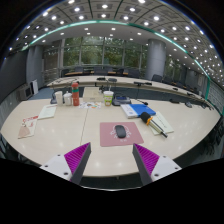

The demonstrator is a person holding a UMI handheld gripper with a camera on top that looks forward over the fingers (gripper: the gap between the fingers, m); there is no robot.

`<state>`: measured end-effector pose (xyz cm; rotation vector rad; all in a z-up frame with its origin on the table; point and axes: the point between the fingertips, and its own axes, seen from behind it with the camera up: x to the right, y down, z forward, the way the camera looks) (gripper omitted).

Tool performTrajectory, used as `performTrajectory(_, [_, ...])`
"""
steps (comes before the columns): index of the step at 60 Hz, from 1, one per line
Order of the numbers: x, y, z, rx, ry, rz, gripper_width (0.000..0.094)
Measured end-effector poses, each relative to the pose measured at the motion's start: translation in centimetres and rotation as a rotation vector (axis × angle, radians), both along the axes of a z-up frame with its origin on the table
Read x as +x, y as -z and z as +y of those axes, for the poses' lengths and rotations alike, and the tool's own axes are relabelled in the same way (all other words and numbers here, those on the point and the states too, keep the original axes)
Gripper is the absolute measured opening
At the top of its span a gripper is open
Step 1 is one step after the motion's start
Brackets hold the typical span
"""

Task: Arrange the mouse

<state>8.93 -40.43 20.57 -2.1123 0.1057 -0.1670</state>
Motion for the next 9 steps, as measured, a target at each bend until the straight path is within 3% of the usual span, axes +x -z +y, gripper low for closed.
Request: performTrajectory(9, [-0.58,-0.57,-0.27,0.014,0.001,0.018,0.0856])
